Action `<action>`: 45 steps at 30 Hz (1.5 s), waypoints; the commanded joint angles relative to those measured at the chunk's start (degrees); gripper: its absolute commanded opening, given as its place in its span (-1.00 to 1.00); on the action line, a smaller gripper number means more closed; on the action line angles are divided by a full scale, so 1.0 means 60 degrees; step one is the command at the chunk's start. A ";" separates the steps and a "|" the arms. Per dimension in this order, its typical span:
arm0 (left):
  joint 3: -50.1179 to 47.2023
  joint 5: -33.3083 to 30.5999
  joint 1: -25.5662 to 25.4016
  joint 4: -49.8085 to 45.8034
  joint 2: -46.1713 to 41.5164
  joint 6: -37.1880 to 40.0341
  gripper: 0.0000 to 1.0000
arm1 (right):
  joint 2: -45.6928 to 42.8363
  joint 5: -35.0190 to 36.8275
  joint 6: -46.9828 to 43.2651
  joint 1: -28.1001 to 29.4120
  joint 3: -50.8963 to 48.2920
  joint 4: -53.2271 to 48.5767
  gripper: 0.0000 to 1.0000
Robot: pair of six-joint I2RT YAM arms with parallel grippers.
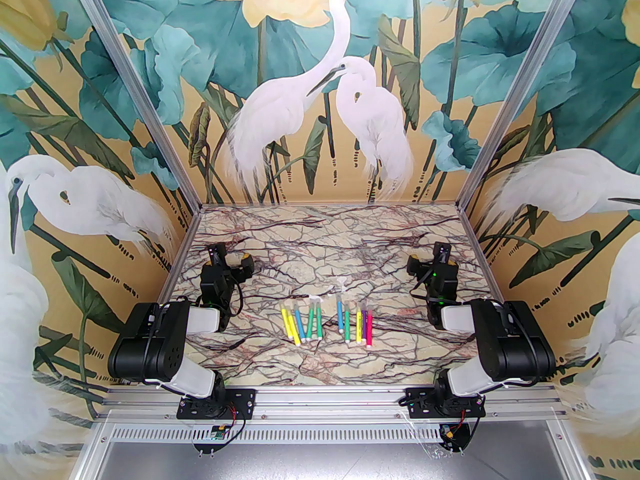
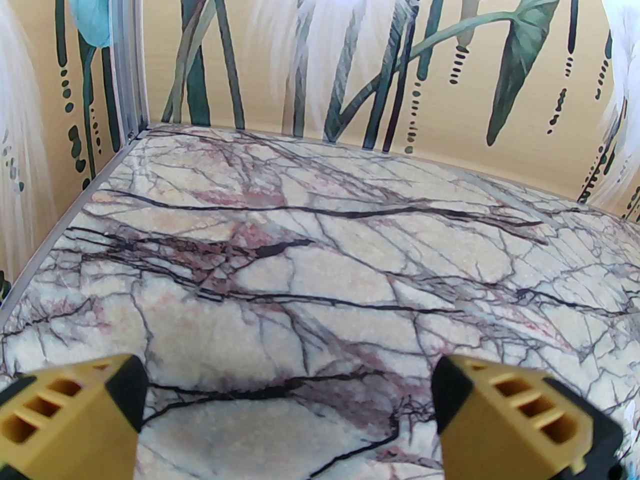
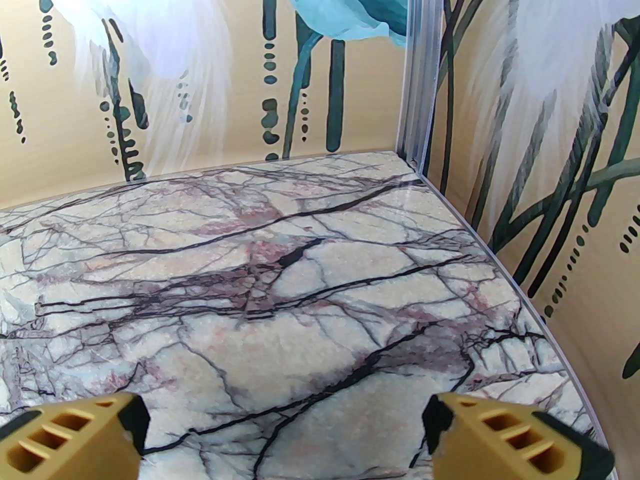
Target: Open the pen caps
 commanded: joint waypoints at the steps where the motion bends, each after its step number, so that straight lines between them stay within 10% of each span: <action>1: -0.0089 -0.0108 0.0055 0.0201 0.0057 0.0048 0.99 | -0.0001 -0.0177 -0.0106 -0.0007 0.0073 0.0087 0.98; 45: -0.0255 -0.0223 0.0039 0.0194 -0.0353 0.0024 0.99 | -0.0465 0.0113 -0.0004 -0.0006 0.0417 -0.0904 0.99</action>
